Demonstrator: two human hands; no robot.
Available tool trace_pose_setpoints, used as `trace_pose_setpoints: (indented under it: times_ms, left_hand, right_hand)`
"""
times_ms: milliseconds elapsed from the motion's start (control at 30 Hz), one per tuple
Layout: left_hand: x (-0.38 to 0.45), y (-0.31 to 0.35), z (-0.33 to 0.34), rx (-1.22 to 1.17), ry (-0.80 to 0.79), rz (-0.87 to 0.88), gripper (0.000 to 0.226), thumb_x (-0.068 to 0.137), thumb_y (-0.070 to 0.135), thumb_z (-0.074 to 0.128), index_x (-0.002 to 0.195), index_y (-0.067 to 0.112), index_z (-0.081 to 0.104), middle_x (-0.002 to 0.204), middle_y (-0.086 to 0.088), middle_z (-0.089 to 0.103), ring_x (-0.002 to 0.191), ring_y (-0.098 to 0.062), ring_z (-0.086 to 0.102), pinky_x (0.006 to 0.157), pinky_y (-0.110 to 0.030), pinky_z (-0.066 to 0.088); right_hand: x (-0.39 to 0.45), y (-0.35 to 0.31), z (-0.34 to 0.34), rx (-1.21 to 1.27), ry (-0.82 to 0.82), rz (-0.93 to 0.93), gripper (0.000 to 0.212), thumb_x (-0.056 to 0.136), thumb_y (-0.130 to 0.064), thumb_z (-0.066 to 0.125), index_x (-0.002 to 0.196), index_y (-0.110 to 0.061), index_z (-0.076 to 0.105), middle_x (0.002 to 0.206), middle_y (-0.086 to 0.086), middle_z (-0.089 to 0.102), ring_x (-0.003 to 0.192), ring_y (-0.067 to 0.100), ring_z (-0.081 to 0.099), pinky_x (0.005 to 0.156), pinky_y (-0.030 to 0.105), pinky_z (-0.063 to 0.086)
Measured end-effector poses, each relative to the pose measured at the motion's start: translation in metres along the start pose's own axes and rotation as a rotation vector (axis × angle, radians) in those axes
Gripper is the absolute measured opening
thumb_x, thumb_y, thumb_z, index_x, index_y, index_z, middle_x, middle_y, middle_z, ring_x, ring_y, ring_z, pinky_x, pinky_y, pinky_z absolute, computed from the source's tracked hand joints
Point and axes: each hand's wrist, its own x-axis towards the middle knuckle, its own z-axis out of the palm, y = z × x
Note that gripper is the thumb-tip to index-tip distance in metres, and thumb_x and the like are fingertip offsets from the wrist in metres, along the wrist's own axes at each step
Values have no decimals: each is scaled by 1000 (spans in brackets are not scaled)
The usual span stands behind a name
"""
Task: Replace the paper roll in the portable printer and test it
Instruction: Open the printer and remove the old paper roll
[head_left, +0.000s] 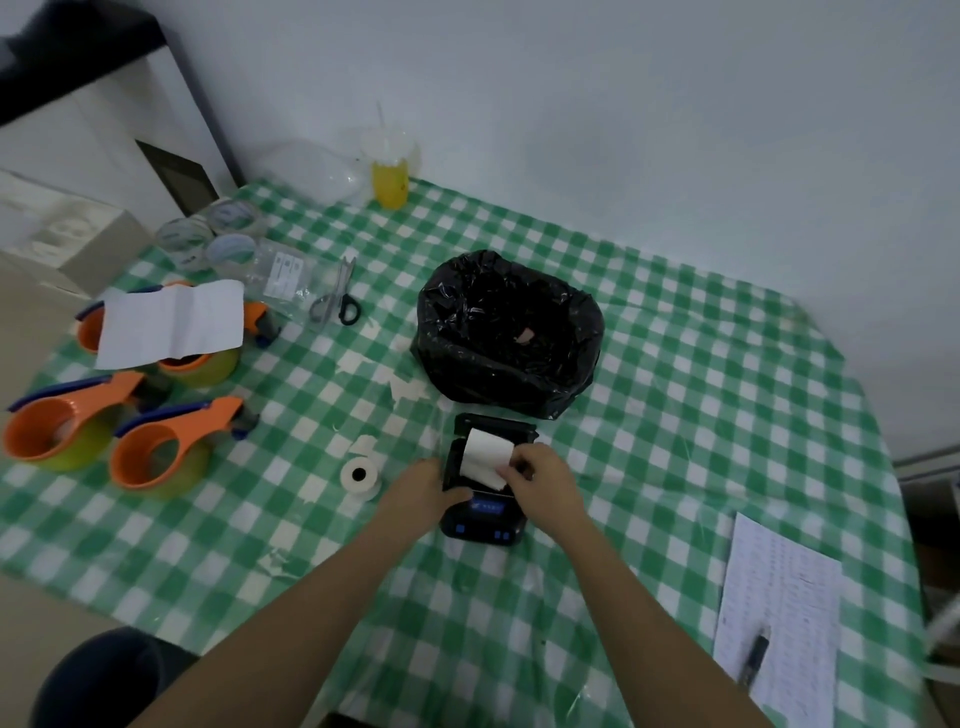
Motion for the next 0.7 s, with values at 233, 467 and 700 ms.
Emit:
trace_pose_setpoints:
  times_ms: [233, 467, 700]
  left_hand:
    - [0, 24, -38, -96, 179, 116, 25, 92, 28, 48, 108, 13, 59, 106, -10, 66, 90, -24, 60, 77, -36, 50]
    - [4, 23, -54, -56, 252, 147, 25, 92, 21, 44, 95, 5, 63, 99, -16, 66, 91, -31, 62, 80, -41, 52]
    - [4, -26, -62, 295, 90, 3, 62, 82, 34, 62, 136, 14, 38, 140, -16, 38, 130, -36, 33, 104, -46, 38]
  right_hand:
    - [-5, -70, -84, 453, 303, -113, 12, 88, -18, 60, 76, -18, 60, 73, 13, 65, 67, 19, 58, 64, 34, 53]
    - [62, -90, -88, 438, 421, -44, 11, 91, -18, 54, 85, -10, 59, 83, 7, 67, 73, 18, 63, 64, 18, 52]
    - [51, -67, -46, 338, 128, 113, 43, 94, -16, 47, 137, -12, 41, 137, 9, 51, 104, 17, 55, 82, 23, 43]
